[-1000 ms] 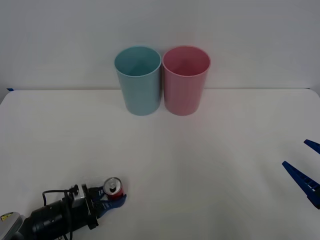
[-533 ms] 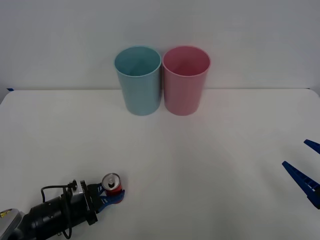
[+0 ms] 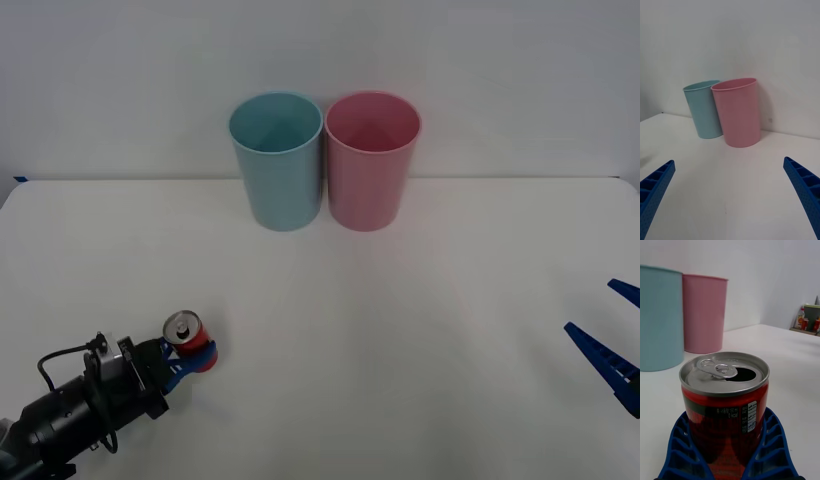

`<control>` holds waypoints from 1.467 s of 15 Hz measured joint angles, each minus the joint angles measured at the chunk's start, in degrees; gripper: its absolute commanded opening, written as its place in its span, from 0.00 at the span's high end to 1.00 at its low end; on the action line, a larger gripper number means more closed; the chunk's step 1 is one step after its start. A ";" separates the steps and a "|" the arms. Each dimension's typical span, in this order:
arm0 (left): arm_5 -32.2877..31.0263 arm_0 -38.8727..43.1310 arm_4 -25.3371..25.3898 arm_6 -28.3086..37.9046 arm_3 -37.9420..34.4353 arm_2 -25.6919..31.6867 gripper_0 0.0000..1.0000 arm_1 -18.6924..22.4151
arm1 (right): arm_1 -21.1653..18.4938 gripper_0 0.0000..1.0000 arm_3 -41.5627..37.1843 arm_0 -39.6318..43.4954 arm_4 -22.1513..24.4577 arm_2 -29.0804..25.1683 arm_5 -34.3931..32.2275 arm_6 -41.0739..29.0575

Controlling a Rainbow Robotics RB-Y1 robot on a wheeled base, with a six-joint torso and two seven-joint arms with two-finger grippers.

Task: Grasp the object on the table and drop it into the matching bin: aluminum can to the light blue bin, PET bottle to the pink bin.

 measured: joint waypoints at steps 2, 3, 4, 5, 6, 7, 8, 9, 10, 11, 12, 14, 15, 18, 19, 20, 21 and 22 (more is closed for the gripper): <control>1.18 0.11 0.02 3.31 -2.34 2.37 1.00 0.00 | 0.00 0.00 0.00 0.00 0.00 0.00 0.00 0.00; 2.85 0.16 0.03 5.07 -4.22 3.22 1.00 0.00 | 0.00 0.00 0.00 0.00 0.00 0.00 0.00 0.00; 4.74 0.17 0.03 6.91 -6.17 3.82 1.00 0.00 | 0.00 0.00 0.00 0.00 0.00 0.00 0.00 0.00; 6.34 0.18 0.03 8.70 -8.02 4.31 1.00 0.00 | 0.00 0.00 0.00 0.00 0.00 0.00 0.00 0.00; 7.66 0.18 0.03 10.41 -9.78 4.73 1.00 0.00 | 0.00 0.00 0.00 0.00 0.00 0.00 0.00 0.00; 8.69 0.18 0.03 12.26 -11.47 5.17 1.00 0.00 | 0.00 0.00 0.00 0.00 0.00 0.00 0.00 0.00; 9.37 0.17 0.03 14.28 -13.28 5.75 1.00 0.00 | 0.00 0.00 0.00 0.00 0.00 0.00 0.00 0.00; 9.67 0.14 0.03 16.33 -14.98 6.36 1.00 0.00 | 0.00 0.00 0.00 0.00 0.00 0.00 0.00 0.00; 9.92 0.13 -0.03 18.12 -16.43 6.83 1.00 0.00 | 0.00 0.00 0.00 0.00 0.00 0.00 0.00 0.00; 10.23 0.00 -0.23 19.98 -18.03 7.21 1.00 0.00 | 0.00 0.00 0.00 0.00 0.00 0.00 0.00 0.00; 10.52 -0.15 -0.80 21.97 -19.83 7.59 1.00 0.02 | 0.00 0.00 0.00 0.00 0.00 0.00 0.00 0.00; 11.22 -0.87 -3.23 26.66 -23.45 8.39 1.00 0.01 | 0.00 0.00 0.00 0.00 0.00 0.00 0.00 0.00; 11.59 -1.61 -4.39 28.77 -24.88 8.79 1.00 0.01 | 0.00 0.00 0.00 0.00 0.00 0.00 0.00 0.00; 12.32 -4.98 -7.04 33.53 -27.07 10.34 1.00 0.00 | 0.00 0.00 0.00 0.00 0.00 0.00 0.00 0.00; 12.76 -6.16 -8.29 35.39 -27.77 10.98 1.00 0.01 | 0.00 0.00 0.00 0.00 0.00 0.00 0.00 0.00; 13.50 -7.46 -9.63 37.51 -28.52 11.49 1.00 0.00 | 0.00 0.00 0.00 0.00 0.00 0.00 0.00 0.00; 14.44 -8.71 -10.93 39.78 -29.36 11.94 1.00 0.00 | 0.00 0.00 0.00 0.00 0.00 0.00 0.00 0.00; 15.33 -9.73 -12.00 41.63 -29.85 12.31 1.00 0.00 | 0.00 0.00 0.00 0.00 0.00 0.00 0.00 0.00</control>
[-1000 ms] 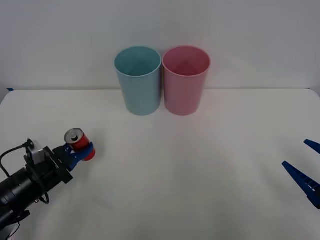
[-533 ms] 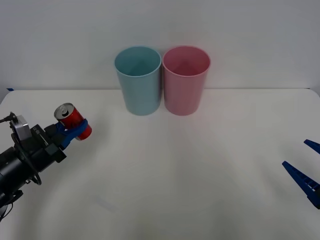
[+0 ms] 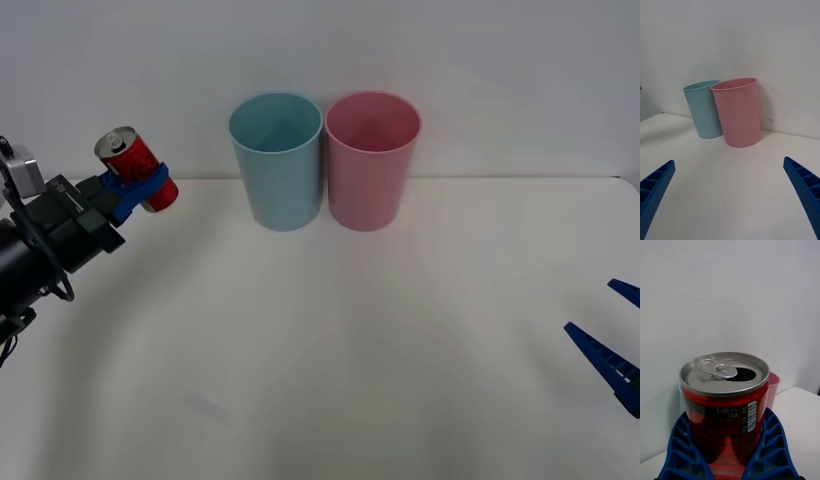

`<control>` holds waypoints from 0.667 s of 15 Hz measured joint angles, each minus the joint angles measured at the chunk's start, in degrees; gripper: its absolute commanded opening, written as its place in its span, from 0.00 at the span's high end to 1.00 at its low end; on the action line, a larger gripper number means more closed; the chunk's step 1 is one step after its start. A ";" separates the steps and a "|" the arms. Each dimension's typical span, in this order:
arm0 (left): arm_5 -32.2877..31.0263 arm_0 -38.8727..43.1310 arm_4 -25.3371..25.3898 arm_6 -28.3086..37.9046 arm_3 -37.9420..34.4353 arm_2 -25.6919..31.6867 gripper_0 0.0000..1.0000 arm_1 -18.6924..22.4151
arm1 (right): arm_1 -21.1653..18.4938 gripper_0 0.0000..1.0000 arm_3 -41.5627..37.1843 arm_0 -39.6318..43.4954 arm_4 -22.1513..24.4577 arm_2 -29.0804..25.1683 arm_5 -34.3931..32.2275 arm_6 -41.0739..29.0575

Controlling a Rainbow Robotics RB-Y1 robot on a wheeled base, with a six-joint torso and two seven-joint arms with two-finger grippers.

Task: Grasp the object on the table and drop it into the matching bin: aluminum can to the light blue bin, PET bottle to the pink bin.

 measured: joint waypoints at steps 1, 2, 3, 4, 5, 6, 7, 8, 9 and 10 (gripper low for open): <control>1.03 -1.15 -0.84 1.23 -0.16 0.17 1.00 0.05 | 0.00 0.00 0.00 0.00 0.00 0.00 0.00 0.00; 1.99 -2.39 -1.85 1.98 -0.24 0.19 1.00 0.15 | 0.00 0.00 0.00 0.00 0.00 0.00 0.00 0.00; 2.81 -3.59 -3.51 3.18 -0.20 0.08 1.00 0.16 | 0.00 0.00 0.00 0.00 0.00 0.00 0.00 0.00; 3.40 -5.11 -5.49 5.23 -0.19 -0.13 1.00 0.17 | 0.00 0.00 0.00 0.00 0.00 0.00 0.00 0.00; 3.77 -6.81 -7.65 7.62 -0.19 -0.34 1.00 0.17 | 0.00 0.00 0.00 0.00 0.00 0.00 0.00 0.00; 4.01 -8.31 -9.57 9.85 -0.17 -0.56 1.00 0.17 | 0.00 0.00 0.00 0.00 0.00 0.00 0.00 0.00; 4.26 -9.97 -11.71 12.14 0.01 -0.85 1.00 0.17 | 0.00 0.00 0.00 0.00 0.00 0.00 0.00 0.00; 4.51 -11.97 -13.87 14.47 0.58 -1.26 1.00 0.17 | 0.00 0.00 0.00 0.00 0.00 0.00 0.00 0.00; 4.58 -13.94 -15.11 15.60 1.99 -1.73 1.00 0.17 | 0.00 0.00 0.00 0.00 0.00 0.00 0.00 0.00; 4.60 -16.02 -15.81 15.72 4.32 -2.14 1.00 0.17 | 0.00 0.00 0.00 0.00 0.00 0.00 0.00 0.00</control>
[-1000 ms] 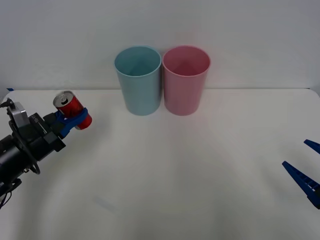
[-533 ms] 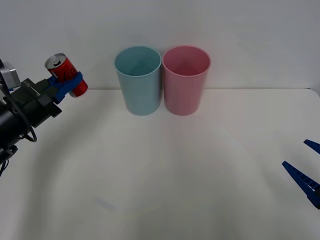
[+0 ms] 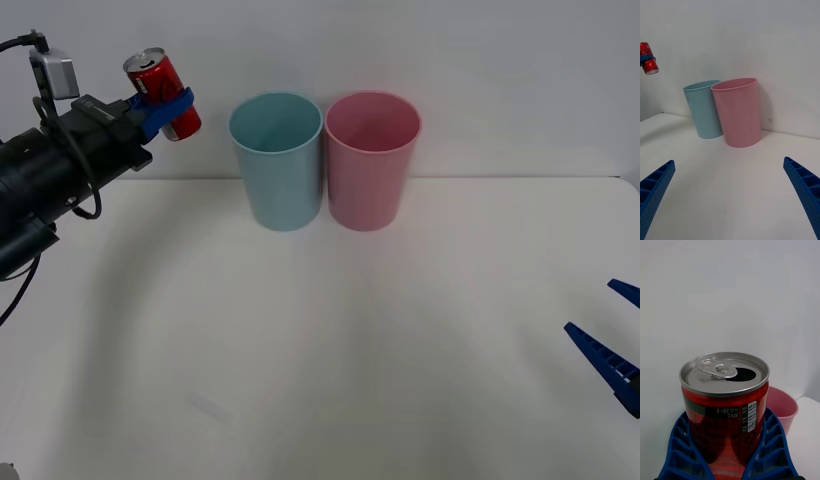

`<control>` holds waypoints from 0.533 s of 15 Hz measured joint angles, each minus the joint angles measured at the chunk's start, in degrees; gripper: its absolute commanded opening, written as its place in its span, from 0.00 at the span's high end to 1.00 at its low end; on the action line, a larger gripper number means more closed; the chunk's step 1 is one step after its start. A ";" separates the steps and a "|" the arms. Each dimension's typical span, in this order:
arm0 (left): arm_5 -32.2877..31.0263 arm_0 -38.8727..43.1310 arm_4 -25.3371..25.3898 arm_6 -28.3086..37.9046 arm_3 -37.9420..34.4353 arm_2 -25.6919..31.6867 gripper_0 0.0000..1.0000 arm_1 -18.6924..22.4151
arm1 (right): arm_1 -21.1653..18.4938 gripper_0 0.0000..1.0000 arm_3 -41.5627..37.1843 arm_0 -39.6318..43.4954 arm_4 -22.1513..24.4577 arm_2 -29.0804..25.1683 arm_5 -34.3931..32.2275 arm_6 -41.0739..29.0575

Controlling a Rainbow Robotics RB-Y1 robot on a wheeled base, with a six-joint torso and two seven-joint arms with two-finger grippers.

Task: Grasp the object on the table and drop it into the matching bin: aluminum can to the light blue bin, PET bottle to the pink bin.

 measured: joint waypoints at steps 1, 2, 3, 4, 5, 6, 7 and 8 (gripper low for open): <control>0.00 -2.59 -0.82 -0.38 3.11 -0.33 1.00 0.00 | 0.00 0.00 0.00 0.00 0.00 0.00 0.00 0.00; 0.00 -5.26 -1.93 -0.76 6.21 -0.57 1.00 0.00 | 0.00 0.00 0.00 0.00 0.00 0.00 0.00 0.00; -0.02 -7.44 -2.59 -1.04 8.85 -0.90 1.00 0.00 | 0.00 0.00 0.00 0.00 0.00 0.00 0.00 0.00; 0.00 -9.66 -3.31 -1.31 11.47 -1.36 1.00 0.00 | 0.00 0.00 0.00 0.00 0.00 0.00 0.00 0.00; 0.00 -12.01 -4.51 -1.51 14.05 -1.70 1.00 0.00 | 0.00 0.00 0.00 0.00 0.00 0.00 0.00 0.00; 0.01 -14.15 -5.54 -1.68 16.63 -1.99 1.00 -0.02 | 0.00 0.00 0.00 0.00 0.00 0.00 0.00 0.00; 0.06 -16.45 -6.23 -1.92 19.38 -2.39 1.00 -0.07 | 0.00 0.00 0.00 0.00 0.00 0.00 0.00 0.00; 0.23 -18.70 -6.93 -2.22 22.24 -2.77 1.00 -0.10 | 0.00 0.00 0.00 0.00 0.00 0.00 0.00 0.00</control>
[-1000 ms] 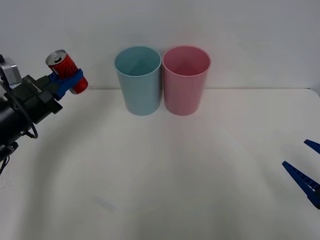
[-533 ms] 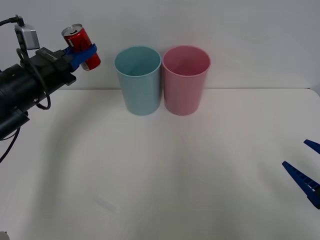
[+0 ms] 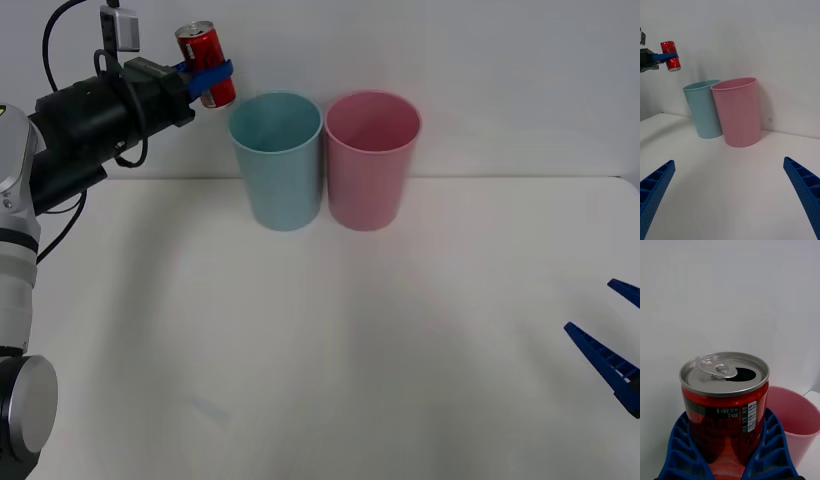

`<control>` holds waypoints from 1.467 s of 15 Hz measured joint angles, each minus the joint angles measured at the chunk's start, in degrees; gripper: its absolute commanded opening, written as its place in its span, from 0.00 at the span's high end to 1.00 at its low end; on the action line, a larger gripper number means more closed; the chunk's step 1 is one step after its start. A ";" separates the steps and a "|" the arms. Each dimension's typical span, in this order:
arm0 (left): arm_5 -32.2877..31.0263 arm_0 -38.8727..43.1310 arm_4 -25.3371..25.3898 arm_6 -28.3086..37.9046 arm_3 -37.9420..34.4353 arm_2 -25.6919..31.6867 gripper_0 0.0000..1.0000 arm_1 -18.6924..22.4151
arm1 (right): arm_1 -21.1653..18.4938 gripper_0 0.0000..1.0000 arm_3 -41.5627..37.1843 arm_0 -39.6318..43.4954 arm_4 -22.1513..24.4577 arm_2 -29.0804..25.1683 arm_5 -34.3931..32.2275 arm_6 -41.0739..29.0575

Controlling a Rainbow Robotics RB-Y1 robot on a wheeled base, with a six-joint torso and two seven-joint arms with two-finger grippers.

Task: Grasp the object on the table and drop it into the matching bin: aluminum can to the light blue bin, PET bottle to the pink bin.

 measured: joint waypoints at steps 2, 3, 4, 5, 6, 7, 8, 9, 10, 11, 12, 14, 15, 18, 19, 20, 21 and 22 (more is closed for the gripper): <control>0.24 -3.96 -1.90 -0.57 4.71 -0.31 1.00 -0.43 | 0.00 0.00 0.00 0.00 0.00 0.00 0.00 0.00; 0.46 -5.63 -2.60 -0.91 6.91 -0.35 1.00 -0.84 | 0.00 0.00 0.00 0.00 0.00 0.00 0.00 0.00; 0.86 -7.20 -3.35 -1.27 8.97 -0.40 1.00 -1.40 | 0.00 0.00 0.00 0.00 0.00 0.00 0.00 0.00; 1.42 -8.30 -4.30 -1.55 10.37 -0.40 1.00 -1.99 | 0.00 0.00 0.00 0.00 0.00 0.00 0.00 0.00; 2.22 -9.08 -5.38 -1.71 11.09 -0.38 1.00 -2.70 | 0.00 0.00 0.00 0.00 0.00 0.00 0.00 0.00; 3.11 -9.48 -6.39 -1.81 11.28 -0.30 1.00 -3.49 | 0.00 0.00 0.00 0.00 0.00 0.00 0.00 0.00; 3.90 -9.61 -7.04 -1.94 11.30 -0.25 1.00 -4.17 | 0.00 0.00 0.00 0.00 0.00 0.00 0.00 0.00; 4.66 -9.74 -7.63 -2.14 11.28 -0.24 1.00 -4.87 | 0.00 0.00 0.00 0.00 0.00 0.00 0.00 0.00; 5.18 -9.88 -8.16 -2.32 11.31 -0.24 1.00 -5.41 | 0.00 0.00 0.00 0.00 0.00 0.00 0.00 0.00; 5.41 -9.94 -8.58 -2.43 11.32 -0.24 1.00 -5.61 | 0.00 0.00 0.00 0.00 0.00 0.00 0.00 0.00; 5.48 -9.95 -8.71 -2.56 11.32 -0.30 1.00 -5.68 | 0.00 0.00 0.00 0.00 0.00 0.00 0.00 0.00; 5.49 -10.01 -8.80 -2.70 11.28 -0.40 0.95 -5.69 | 0.00 0.00 0.00 0.00 0.00 0.00 0.00 0.00; 5.55 -9.98 -8.77 -2.78 11.31 -0.40 0.79 -5.70 | 0.00 0.00 0.00 0.00 0.00 0.00 0.00 0.00; 5.97 -9.97 -8.58 -3.04 11.32 -0.40 0.00 -5.67 | 0.00 0.00 0.00 0.00 0.00 0.00 0.00 0.00; 6.09 -9.97 -8.29 -3.13 11.32 -0.40 0.00 -5.63 | 0.00 0.00 0.00 0.00 0.00 0.00 0.00 0.00; 6.11 -9.94 -8.10 -3.19 11.32 -0.40 0.00 -5.62 | 0.00 0.00 0.00 0.00 0.00 0.00 0.00 0.00; 6.11 -9.89 -8.01 -3.20 11.32 -0.38 0.00 -5.62 | 0.00 0.00 0.00 0.00 0.00 0.00 0.00 0.00; 6.11 -9.88 -7.81 -3.18 11.31 -0.36 0.00 -5.61 | 0.00 0.00 0.00 0.00 0.00 0.00 0.00 0.00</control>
